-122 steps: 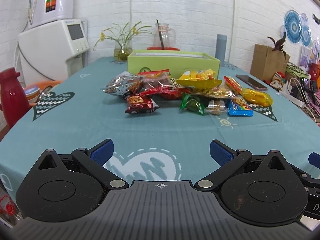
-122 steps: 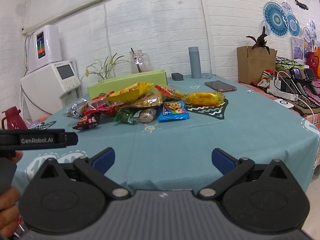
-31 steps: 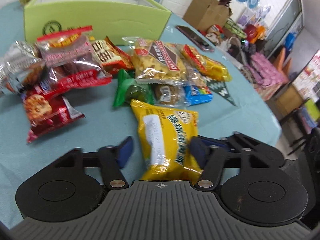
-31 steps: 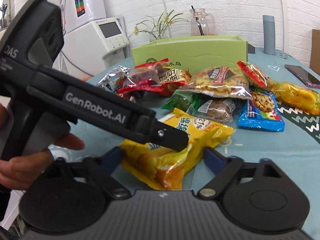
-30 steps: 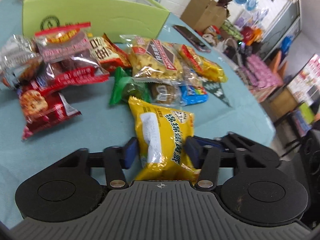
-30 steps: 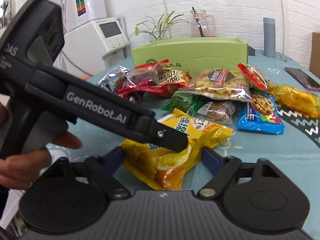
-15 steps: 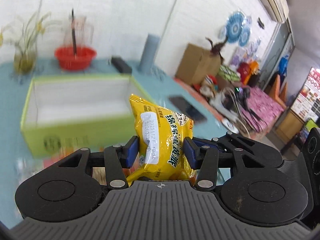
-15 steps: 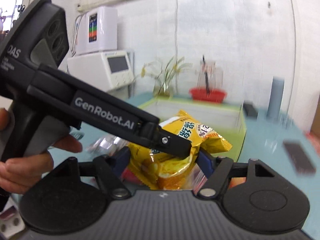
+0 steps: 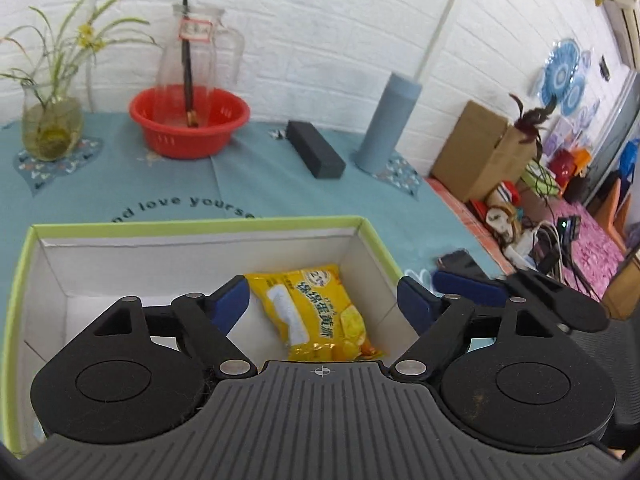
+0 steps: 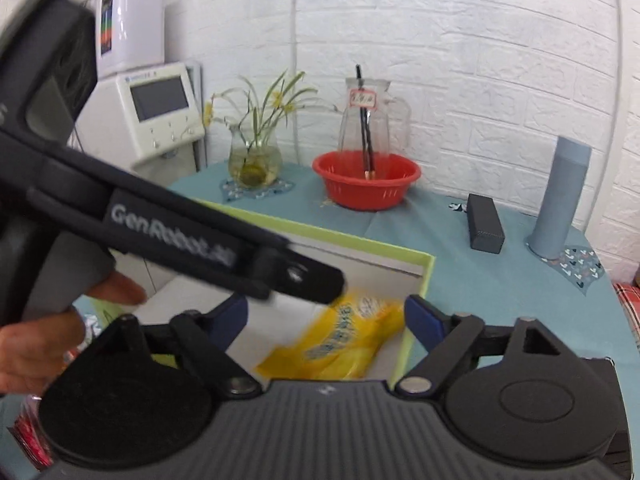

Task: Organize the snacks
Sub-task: 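Carry the yellow chip bag into the green box and open the left tool, then grasp the red-labelled pastry bag with the left tool and lift it over the box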

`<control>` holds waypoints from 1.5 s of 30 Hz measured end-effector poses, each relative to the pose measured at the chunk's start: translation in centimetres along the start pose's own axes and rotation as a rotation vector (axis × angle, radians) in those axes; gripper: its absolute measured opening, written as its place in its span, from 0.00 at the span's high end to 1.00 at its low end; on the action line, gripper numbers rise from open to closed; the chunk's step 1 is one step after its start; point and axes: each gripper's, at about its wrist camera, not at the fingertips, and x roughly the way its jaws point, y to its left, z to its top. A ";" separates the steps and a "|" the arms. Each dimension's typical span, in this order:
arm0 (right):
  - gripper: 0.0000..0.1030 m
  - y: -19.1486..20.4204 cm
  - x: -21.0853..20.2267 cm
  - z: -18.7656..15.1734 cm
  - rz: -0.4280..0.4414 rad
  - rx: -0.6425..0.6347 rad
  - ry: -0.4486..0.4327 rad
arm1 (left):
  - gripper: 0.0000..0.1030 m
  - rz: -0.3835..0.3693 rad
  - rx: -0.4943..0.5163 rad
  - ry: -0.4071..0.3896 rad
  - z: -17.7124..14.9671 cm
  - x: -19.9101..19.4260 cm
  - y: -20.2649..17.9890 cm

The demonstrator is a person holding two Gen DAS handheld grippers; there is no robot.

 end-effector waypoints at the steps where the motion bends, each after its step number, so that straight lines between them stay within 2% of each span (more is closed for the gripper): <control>1: 0.08 0.0 -0.9 -0.4 0.001 0.000 -0.017 | 0.33 -0.001 0.005 -0.010 -0.2 -0.6 0.0; 5: 0.07 0.8 -5.6 -2.4 -0.020 0.000 -0.061 | 0.27 0.001 0.032 -0.039 -1.7 -4.0 -0.9; 7: 0.01 1.4 -7.7 -3.6 0.004 0.022 -0.072 | 0.25 -0.007 0.042 -0.063 -3.2 -6.0 -1.3; 10: 0.01 3.5 -10.8 -5.8 0.036 0.035 -0.077 | 0.24 -0.009 0.048 -0.097 -5.4 -9.3 -1.6; 14: 0.01 6.9 -12.5 -8.2 0.105 0.055 -0.066 | 0.18 0.045 0.049 -0.166 -9.2 -14.1 -0.5; 17: 0.01 9.5 -11.6 -9.1 0.199 0.079 -0.042 | 0.16 0.103 0.000 -0.197 -11.9 -16.7 1.4; 19: 0.01 11.3 -10.4 -9.1 0.265 0.076 -0.023 | 0.18 0.123 -0.058 -0.166 -13.2 -17.0 3.1; 20: 0.01 12.3 -9.8 -9.0 0.280 0.063 -0.018 | 0.24 0.127 -0.088 -0.137 -13.8 -16.9 3.9; 23: 0.01 14.7 -8.0 -8.4 0.267 -0.008 -0.014 | 0.36 0.072 -0.151 -0.076 -15.4 -16.8 5.2; 27: 0.01 16.0 -5.9 -8.5 0.255 -0.032 0.031 | 0.34 0.011 -0.096 -0.088 -15.8 -16.7 4.2; 30: 0.01 16.4 -4.7 -8.6 0.261 -0.013 0.057 | 0.34 0.036 -0.076 -0.034 -15.6 -14.9 4.0; 33: 0.01 16.8 -4.1 -8.7 0.260 -0.013 0.076 | 0.38 0.033 -0.113 0.051 -16.4 -13.3 5.4; 36: 0.01 17.2 -4.0 -8.9 0.267 -0.028 0.076 | 0.39 -0.019 -0.186 0.066 -16.8 -13.2 6.8; 38: 0.02 17.2 -3.6 -8.7 0.253 -0.030 0.072 | 0.42 -0.027 -0.201 0.067 -16.5 -13.1 7.0; 41: 0.13 16.8 -2.9 -8.6 0.216 -0.024 0.081 | 0.43 -0.024 -0.194 0.069 -16.3 -12.8 6.8; 42: 0.26 16.5 -2.6 -8.7 0.223 -0.012 0.088 | 0.46 -0.023 -0.191 0.073 -16.3 -12.6 6.7; 43: 0.35 16.4 -2.5 -8.7 0.227 -0.005 0.087 | 0.56 -0.031 -0.192 0.086 -16.4 -12.3 6.7; 44: 0.36 16.4 -2.5 -8.8 0.223 -0.001 0.088 | 0.66 -0.061 -0.207 0.098 -16.6 -12.2 6.9; 45: 0.38 16.4 -2.7 -8.8 0.220 0.006 0.088 | 0.67 -0.059 -0.207 0.091 -16.7 -12.3 6.7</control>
